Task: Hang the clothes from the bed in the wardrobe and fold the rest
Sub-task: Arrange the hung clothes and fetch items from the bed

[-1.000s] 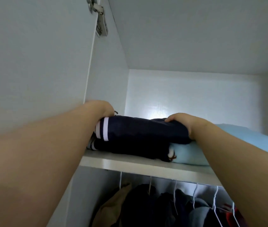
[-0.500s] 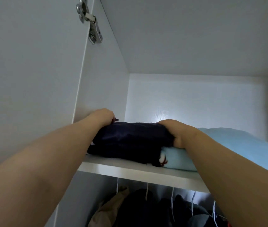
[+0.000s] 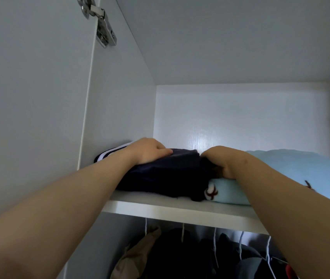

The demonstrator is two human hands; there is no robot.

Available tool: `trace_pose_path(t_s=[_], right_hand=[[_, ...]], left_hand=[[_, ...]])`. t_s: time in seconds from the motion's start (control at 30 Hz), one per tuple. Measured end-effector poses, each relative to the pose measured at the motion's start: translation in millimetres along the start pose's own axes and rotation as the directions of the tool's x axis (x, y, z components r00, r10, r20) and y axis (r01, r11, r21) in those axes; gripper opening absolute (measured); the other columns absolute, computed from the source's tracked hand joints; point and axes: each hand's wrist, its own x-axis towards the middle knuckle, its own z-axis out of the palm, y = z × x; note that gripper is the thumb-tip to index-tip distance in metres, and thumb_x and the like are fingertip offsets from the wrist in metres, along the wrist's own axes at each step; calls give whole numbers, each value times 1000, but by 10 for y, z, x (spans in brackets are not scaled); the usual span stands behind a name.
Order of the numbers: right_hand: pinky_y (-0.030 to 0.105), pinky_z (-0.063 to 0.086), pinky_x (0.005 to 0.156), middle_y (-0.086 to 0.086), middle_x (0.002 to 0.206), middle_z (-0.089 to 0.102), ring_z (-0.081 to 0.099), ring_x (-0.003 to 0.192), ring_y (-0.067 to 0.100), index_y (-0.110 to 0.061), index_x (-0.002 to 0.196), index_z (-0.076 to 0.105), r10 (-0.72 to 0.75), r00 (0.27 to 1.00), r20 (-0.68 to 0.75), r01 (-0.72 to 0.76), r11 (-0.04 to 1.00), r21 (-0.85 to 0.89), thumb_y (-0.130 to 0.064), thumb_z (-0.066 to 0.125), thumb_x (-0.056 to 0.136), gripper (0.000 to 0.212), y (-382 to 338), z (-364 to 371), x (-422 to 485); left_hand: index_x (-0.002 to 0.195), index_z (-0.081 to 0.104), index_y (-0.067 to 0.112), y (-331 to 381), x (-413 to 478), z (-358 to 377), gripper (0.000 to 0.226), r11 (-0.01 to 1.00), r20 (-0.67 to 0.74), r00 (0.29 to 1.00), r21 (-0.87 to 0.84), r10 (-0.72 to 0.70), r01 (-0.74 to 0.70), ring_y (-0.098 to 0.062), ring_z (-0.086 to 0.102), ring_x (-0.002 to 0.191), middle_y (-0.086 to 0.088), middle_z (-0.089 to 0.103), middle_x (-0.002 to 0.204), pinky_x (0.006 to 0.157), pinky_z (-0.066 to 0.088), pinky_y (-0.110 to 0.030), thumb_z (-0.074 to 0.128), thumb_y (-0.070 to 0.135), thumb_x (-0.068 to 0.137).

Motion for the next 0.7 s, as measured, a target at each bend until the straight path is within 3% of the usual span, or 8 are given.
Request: trace_pose_path(t_s=[0.1, 0.17, 0.27, 0.4, 0.5, 0.57, 0.63, 0.7], right_hand=[[28, 39, 57, 9, 67, 48, 46, 60, 21, -10, 66, 49, -40, 999, -11, 40, 998, -46, -9, 50, 89, 23, 20, -17, 2], [31, 45, 66, 5, 74, 52, 52, 68, 20, -14, 71, 50, -60, 998, -11, 60, 996, 64, -25, 52, 93, 25, -15, 8, 29], [33, 48, 76, 4, 77, 57, 57, 73, 20, -14, 77, 52, -4, 999, 34, -3, 977, 212, -38, 52, 93, 29, -88, 100, 86], [27, 39, 54, 8, 69, 56, 51, 60, 20, -10, 76, 54, 32, 996, 78, -40, 994, 99, -32, 52, 94, 28, -181, 177, 160], [26, 38, 55, 10, 74, 59, 49, 60, 20, -4, 95, 60, -4, 997, 77, 6, 1000, -18, -26, 50, 95, 24, -256, 177, 217], [29, 44, 75, 19, 105, 65, 54, 78, 24, 2, 119, 58, -91, 989, 119, 117, 966, -231, -19, 48, 96, 32, -280, 207, 279], [30, 41, 87, 19, 126, 58, 57, 106, 30, -1, 124, 57, -95, 985, 146, 150, 893, -424, -17, 49, 96, 34, -266, 275, 313], [25, 40, 77, 15, 127, 57, 54, 115, 31, -4, 122, 58, -132, 983, 129, 181, 832, -524, -17, 50, 95, 32, -269, 303, 366]], left_hand=[[93, 67, 26, -45, -140, -57, 30, 1000, -335, 942, 2, -7, 8, -22, 58, 97, 4, 66, 96, 79, 44, -30, 45, 46, 91], [89, 63, 33, -171, -292, -120, 29, 994, -451, 886, -73, -104, 79, -21, 57, 94, 10, 62, 90, 81, 44, -32, 43, 55, 87], [92, 58, 32, -248, -416, -103, 36, 964, -296, 921, 1, -254, 266, -24, 55, 106, 4, 62, 110, 94, 39, -38, 39, 62, 86], [106, 59, 32, -165, -384, -72, 40, 941, -240, 920, 58, -311, 334, -26, 51, 113, 2, 58, 122, 97, 34, -42, 34, 58, 90], [102, 61, 31, -203, -457, -126, 51, 976, -139, 966, -48, -218, 213, -23, 54, 110, 3, 62, 118, 102, 37, -43, 32, 69, 85], [99, 58, 40, -227, -593, -141, 57, 982, -78, 994, -182, -70, 55, -14, 55, 107, 13, 62, 110, 103, 37, -41, 38, 82, 66], [111, 51, 48, -248, -689, -150, 71, 993, -50, 996, -85, 73, -77, -5, 51, 105, 24, 54, 107, 105, 34, -37, 49, 82, 49], [125, 43, 46, -279, -693, -173, 79, 992, -7, 992, 33, 123, -123, -4, 48, 107, 26, 51, 112, 106, 33, -38, 67, 69, 53]])
